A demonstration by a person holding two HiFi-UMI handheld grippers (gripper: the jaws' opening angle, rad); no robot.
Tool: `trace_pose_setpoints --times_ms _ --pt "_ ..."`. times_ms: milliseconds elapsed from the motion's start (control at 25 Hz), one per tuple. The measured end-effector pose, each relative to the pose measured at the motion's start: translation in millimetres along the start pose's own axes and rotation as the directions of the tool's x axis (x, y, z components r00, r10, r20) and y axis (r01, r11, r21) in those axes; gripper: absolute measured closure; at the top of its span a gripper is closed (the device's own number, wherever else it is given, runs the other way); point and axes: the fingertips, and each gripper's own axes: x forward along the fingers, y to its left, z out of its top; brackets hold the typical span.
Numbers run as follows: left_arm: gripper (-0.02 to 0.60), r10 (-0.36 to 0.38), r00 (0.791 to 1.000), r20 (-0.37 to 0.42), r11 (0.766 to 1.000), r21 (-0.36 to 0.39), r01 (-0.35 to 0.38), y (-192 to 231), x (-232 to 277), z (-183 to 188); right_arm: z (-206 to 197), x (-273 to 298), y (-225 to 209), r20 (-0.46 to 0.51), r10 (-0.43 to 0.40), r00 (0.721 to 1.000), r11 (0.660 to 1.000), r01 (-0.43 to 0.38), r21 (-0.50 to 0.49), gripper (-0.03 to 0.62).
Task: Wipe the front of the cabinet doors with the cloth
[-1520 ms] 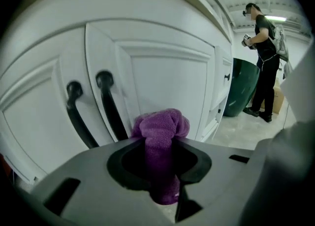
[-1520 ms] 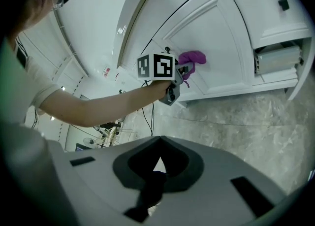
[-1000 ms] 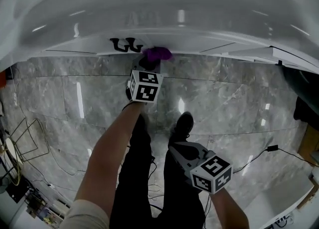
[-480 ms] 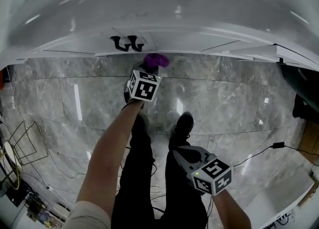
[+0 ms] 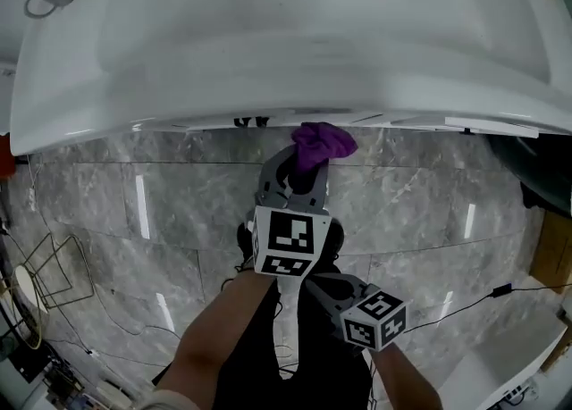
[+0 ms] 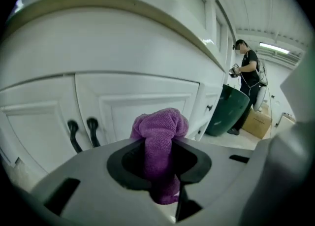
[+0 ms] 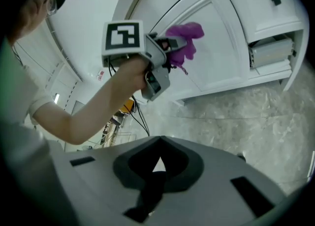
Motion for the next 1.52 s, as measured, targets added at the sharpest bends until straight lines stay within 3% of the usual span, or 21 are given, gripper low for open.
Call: trace_pose_setpoints --times_ms 80,200,560,880,1000,1320,1520 --pt "0.471 0.024 0.998 0.061 1.0 0.015 -0.025 -1 -1 32 2 -1 2 0.007 -0.001 1.0 1.0 0.001 0.0 0.585" --pt "0.471 0.036 0.995 0.09 0.999 0.037 -0.039 -3 4 51 4 -2 3 0.017 0.004 1.0 1.0 -0.004 0.006 0.585" --pt "0.469 0.029 0.995 0.091 0.995 0.089 -0.037 0 31 49 2 -8 -18 0.034 0.006 0.999 0.999 -0.007 0.042 0.585" --pt "0.469 0.025 0.996 -0.088 0.995 0.094 -0.017 9 94 -46 6 -6 -46 0.053 0.009 0.999 0.998 -0.012 0.055 0.585" --pt "0.469 0.033 0.987 -0.155 0.991 0.136 -0.012 14 120 -87 4 -3 -58 0.058 0.01 0.998 0.998 -0.013 0.058 0.585" --pt "0.469 0.056 0.942 -0.33 0.975 0.222 0.02 20 189 -193 -15 4 -101 0.065 -0.016 0.998 0.997 0.011 0.076 0.585" --pt "0.469 0.087 0.908 -0.41 0.962 0.27 0.03 31 213 -240 -31 7 -117 0.048 -0.032 0.998 0.996 0.028 0.087 0.585"
